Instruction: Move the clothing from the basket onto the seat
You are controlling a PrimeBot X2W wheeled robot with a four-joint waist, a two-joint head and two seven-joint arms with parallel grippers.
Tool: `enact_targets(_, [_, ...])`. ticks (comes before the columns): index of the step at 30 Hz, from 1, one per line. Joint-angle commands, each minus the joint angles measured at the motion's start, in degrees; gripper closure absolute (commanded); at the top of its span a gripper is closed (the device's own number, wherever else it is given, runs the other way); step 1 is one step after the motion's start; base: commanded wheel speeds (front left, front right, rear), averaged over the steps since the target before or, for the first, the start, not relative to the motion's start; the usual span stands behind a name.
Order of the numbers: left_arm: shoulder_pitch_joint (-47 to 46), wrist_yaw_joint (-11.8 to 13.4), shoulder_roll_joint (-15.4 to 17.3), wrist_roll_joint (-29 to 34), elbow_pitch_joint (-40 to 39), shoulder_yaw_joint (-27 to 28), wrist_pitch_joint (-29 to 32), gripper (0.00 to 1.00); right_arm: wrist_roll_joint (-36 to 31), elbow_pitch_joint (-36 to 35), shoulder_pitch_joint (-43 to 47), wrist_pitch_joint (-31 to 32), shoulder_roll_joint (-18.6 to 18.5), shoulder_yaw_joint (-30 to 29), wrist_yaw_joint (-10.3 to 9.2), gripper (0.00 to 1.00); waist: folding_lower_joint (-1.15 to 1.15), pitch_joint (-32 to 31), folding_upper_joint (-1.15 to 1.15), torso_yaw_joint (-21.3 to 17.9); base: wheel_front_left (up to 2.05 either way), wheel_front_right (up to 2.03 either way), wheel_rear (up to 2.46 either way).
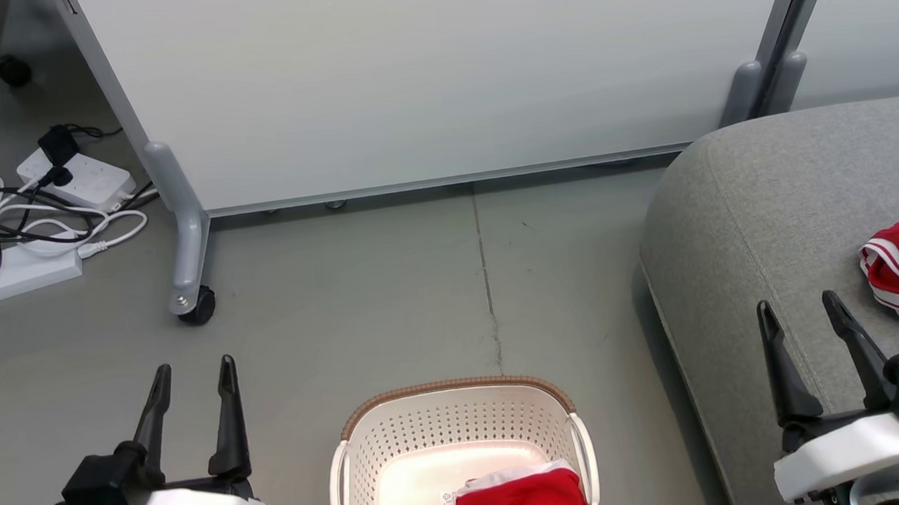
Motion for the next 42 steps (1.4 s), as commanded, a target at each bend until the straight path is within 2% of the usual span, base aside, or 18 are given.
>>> enact_targets(1, [0.68, -0.49, -0.02, 0.59, 0.02, 0.15, -0.18, 0.0, 0.45, -0.21, 1.03, 0.44, -0.13, 0.02, 0.09, 0.0, 0.0, -0.45, 0.0, -0.05, 0.0, 0.0, 0.0])
enact_targets(35, [1.02, -2.79, -1.12, 2.96, 4.72, 1.53, -0.19, 0.0, 2.35, -0.42, 3.13, 1.41, -0.12, 1.07, 0.09, 0.0, 0.0, -1.56, 0.0, 0.39, 0.0, 0.0, 0.0])
enact_targets(42, [-3.45, -3.86, -2.21, 3.36, 2.86, -0.67, 0.33, 0.0, 2.15, -1.9, 1.53, 1.57, -0.13, 1.2, 0.09, 0.0, 0.0, 0.99, 0.0, -0.11, 0.0, 0.0, 0.0])
